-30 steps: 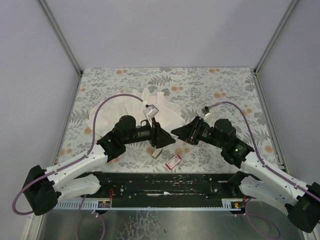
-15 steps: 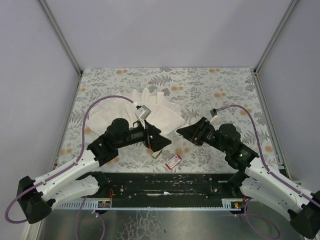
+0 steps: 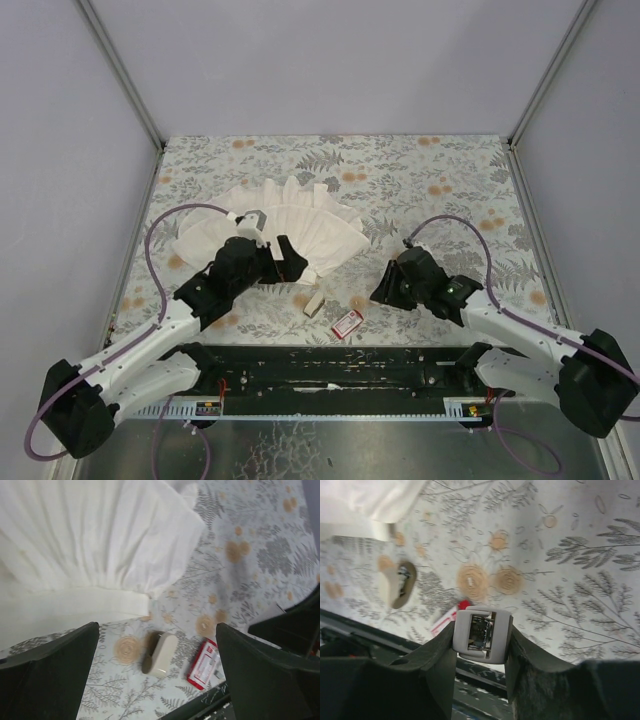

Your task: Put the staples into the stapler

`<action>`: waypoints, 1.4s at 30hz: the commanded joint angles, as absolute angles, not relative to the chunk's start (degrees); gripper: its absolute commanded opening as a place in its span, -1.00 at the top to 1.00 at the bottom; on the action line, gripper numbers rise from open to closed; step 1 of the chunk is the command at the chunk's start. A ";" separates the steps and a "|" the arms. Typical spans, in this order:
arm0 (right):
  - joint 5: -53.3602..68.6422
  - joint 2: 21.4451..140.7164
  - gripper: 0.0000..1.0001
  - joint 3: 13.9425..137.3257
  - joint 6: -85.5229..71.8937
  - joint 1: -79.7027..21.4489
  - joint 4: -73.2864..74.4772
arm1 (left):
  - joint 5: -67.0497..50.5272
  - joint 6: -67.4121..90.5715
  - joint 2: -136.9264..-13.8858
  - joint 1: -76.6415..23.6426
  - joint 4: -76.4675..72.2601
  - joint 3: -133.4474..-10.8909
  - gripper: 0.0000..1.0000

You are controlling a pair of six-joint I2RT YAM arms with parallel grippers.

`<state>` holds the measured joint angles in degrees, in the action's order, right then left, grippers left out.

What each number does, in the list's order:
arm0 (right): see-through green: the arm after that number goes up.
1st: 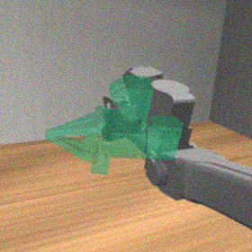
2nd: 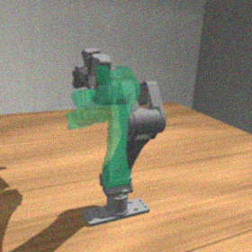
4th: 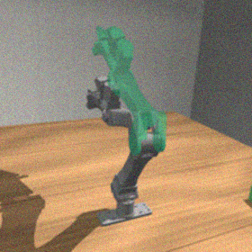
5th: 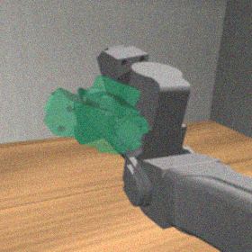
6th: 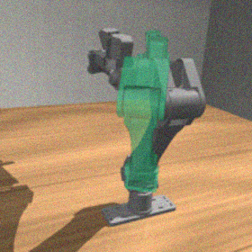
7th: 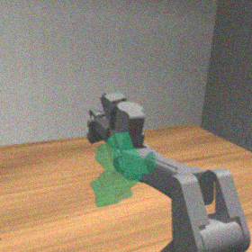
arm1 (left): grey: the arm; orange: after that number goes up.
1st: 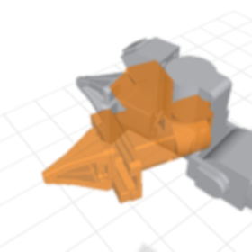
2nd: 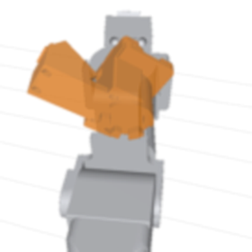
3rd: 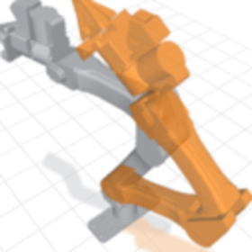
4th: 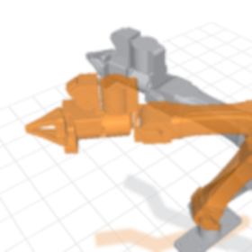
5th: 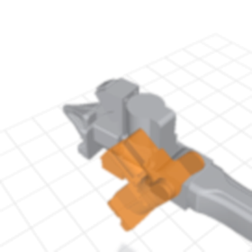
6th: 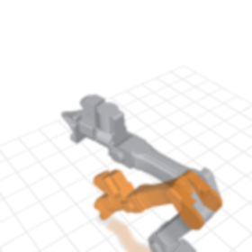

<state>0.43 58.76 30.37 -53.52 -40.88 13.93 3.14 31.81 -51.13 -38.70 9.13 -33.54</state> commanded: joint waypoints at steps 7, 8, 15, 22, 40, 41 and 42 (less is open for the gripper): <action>-3.02 67.37 -0.01 35.76 -45.76 -40.65 18.62 | 3.67 33.51 -54.26 -27.57 6.20 -30.12 -1.00; -2.78 68.23 -0.10 36.00 -45.27 -40.61 18.90 | 2.96 33.19 -54.47 -26.46 5.55 -29.69 -1.00; -0.96 71.63 -0.73 36.75 -42.20 -38.95 18.15 | 1.97 30.32 -54.49 -19.15 1.43 -28.56 -1.00; -5.38 69.01 -0.94 40.10 -34.05 -29.18 17.47 | 10.21 29.79 -51.68 -9.09 -4.66 -26.34 -1.00; -39.09 63.57 -0.99 21.20 -12.72 -19.95 -30.03 | 27.62 16.10 -52.09 -5.10 -32.66 -12.11 -1.00; -39.47 63.62 -0.99 21.33 -12.38 -19.81 -29.76 | 27.19 16.09 -52.19 -4.85 -32.69 -11.97 -1.00; -39.67 63.59 -0.99 21.30 -12.17 -19.59 -29.45 | 26.96 16.21 -52.33 -4.80 -32.77 -11.92 -1.00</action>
